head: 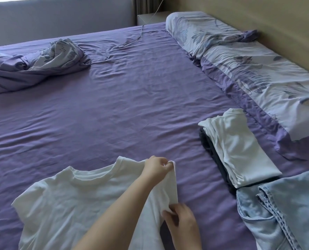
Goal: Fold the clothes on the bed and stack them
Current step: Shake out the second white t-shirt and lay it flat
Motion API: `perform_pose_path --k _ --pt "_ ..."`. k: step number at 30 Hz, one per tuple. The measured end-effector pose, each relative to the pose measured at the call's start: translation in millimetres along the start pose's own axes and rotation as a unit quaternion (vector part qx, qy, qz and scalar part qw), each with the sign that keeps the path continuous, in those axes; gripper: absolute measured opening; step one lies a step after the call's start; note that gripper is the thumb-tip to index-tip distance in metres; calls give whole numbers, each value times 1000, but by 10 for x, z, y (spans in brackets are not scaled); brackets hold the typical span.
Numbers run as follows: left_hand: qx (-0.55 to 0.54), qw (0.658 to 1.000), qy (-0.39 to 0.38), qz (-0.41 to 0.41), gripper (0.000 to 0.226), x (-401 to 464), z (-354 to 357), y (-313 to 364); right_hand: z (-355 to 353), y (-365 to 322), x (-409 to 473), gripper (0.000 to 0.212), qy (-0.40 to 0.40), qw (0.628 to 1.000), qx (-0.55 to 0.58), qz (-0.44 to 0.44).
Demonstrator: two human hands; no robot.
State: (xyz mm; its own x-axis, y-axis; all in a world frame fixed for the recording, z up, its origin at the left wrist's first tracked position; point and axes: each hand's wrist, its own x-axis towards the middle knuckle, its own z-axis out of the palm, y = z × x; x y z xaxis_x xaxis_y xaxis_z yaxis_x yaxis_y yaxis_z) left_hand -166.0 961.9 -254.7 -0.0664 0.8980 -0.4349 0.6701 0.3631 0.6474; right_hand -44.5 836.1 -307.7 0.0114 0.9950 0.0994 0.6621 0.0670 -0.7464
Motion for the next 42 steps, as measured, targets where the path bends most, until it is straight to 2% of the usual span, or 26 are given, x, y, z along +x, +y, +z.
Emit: perform_pose_path --k 3,5,7,9,12,15,18,20,25,29,31,34,37,40,42 --pt "46 999 -2 3 38 -42 69 -9 -45 -10 -71 19 37 998 48 36" --pt "49 998 21 18 22 -68 64 -19 -55 -78 -92 18 70 993 77 57" --pt "42 997 60 24 21 -100 -15 -39 -8 -185 -77 45 77 993 71 60" --pt "28 996 77 28 22 -141 -154 -92 19 -315 -34 40 67 998 6 16" --pt "24 997 71 21 24 -227 -413 -273 142 -463 10 55 51 993 -88 -61" --pt "79 992 91 22 31 -330 -604 -605 320 -472 -93 59 -21 972 -155 -173" --pt "241 968 50 49 33 -463 -626 -934 457 -373 -261 66 -129 948 -215 -199" --pt "301 952 16 46 38 -611 -553 -1092 477 -289 -336 71 -178 932 -244 -199" --pt "329 944 -6 -13 54 -1162 -252 -1370 282 -163 -601 64 -162 929 -236 -235" --pt "303 953 -9 -23 59 -1871 140 -1586 163 -59 -1062 41 -154 919 -253 -259" --pt "309 950 -21 -21 56 -2201 329 -1668 109 -40 -1282 50 -163 910 -272 -265" --pt "303 952 -40 -9 58 -2700 538 -1771 -42 -41 -1636 45 -186 891 -282 -304" --pt "314 946 -74 19 63 -3196 664 -1905 -263 28 -1993 59 -228 873 -287 -322" --pt "333 933 -128 48 90 -3602 712 -2053 -459 147 -2316 66 -273 842 -293 -362" --pt "341 925 -163 38 107 -3782 699 -2091 -545 183 -2425 75 -300 822 -294 -385"
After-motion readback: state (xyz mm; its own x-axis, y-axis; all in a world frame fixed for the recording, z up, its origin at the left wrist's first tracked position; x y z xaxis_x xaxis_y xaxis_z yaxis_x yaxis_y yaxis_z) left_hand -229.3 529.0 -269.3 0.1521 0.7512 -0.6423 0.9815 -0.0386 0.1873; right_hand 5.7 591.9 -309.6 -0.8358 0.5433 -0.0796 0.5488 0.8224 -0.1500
